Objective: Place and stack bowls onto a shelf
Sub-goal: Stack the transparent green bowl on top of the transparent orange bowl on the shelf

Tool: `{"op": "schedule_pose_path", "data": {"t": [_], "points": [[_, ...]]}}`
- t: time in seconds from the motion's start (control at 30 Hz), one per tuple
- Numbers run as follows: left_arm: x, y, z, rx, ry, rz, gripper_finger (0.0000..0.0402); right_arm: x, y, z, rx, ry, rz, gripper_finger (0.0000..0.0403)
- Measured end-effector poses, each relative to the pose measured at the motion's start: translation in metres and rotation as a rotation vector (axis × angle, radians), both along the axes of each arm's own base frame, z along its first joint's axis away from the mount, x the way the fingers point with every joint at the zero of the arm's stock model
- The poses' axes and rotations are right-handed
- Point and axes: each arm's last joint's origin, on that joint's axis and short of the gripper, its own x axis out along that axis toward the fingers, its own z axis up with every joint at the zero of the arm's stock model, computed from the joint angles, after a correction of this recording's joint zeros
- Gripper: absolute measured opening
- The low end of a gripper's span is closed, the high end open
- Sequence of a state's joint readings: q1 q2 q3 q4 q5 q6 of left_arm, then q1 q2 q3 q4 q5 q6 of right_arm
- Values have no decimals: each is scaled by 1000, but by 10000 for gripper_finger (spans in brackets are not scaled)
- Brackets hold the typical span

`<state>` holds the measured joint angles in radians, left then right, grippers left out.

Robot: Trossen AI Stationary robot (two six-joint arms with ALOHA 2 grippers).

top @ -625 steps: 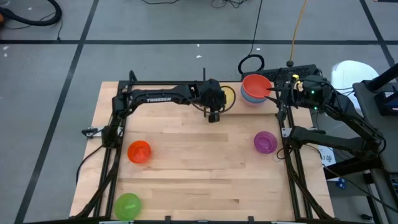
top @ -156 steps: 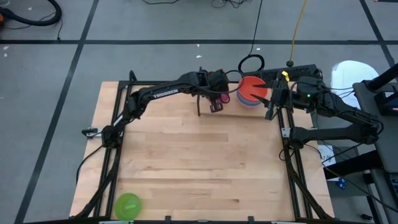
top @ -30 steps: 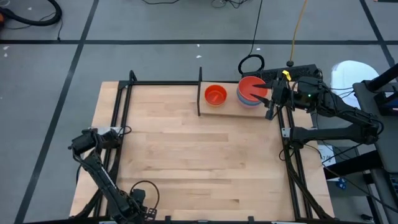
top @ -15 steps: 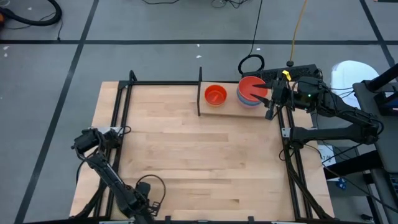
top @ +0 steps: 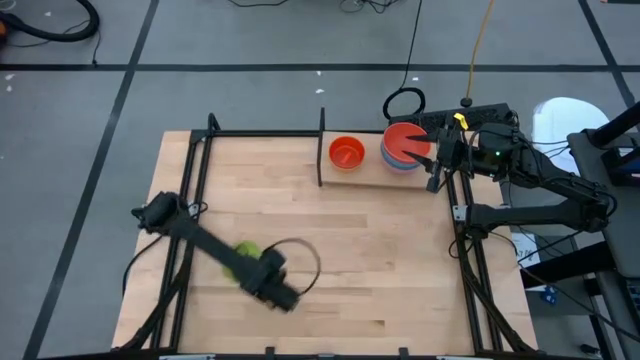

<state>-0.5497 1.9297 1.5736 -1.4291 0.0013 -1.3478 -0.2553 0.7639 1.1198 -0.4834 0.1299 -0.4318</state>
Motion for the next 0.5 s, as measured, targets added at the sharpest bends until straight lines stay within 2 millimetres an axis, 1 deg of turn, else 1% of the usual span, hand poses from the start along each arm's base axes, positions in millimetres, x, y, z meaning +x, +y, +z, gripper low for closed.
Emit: {"op": "schedule_pose_path", "data": {"t": [0.13, 0.3, 0.4, 0.5], "points": [[24, 42, 34, 69, -27, -119, 3, -2, 0, 1, -29, 6, -2, 144], [54, 97, 74, 116, -153, -240, 3, -9, -1, 3, -51, -9, -93, 144], [65, 130, 98, 156, -229, -304, 3, -16, 0, 5, -61, -19, -141, 144], [72, 163, 120, 199, -299, -340, 3, -24, 1, 7, -66, -38, -154, 144]]}}
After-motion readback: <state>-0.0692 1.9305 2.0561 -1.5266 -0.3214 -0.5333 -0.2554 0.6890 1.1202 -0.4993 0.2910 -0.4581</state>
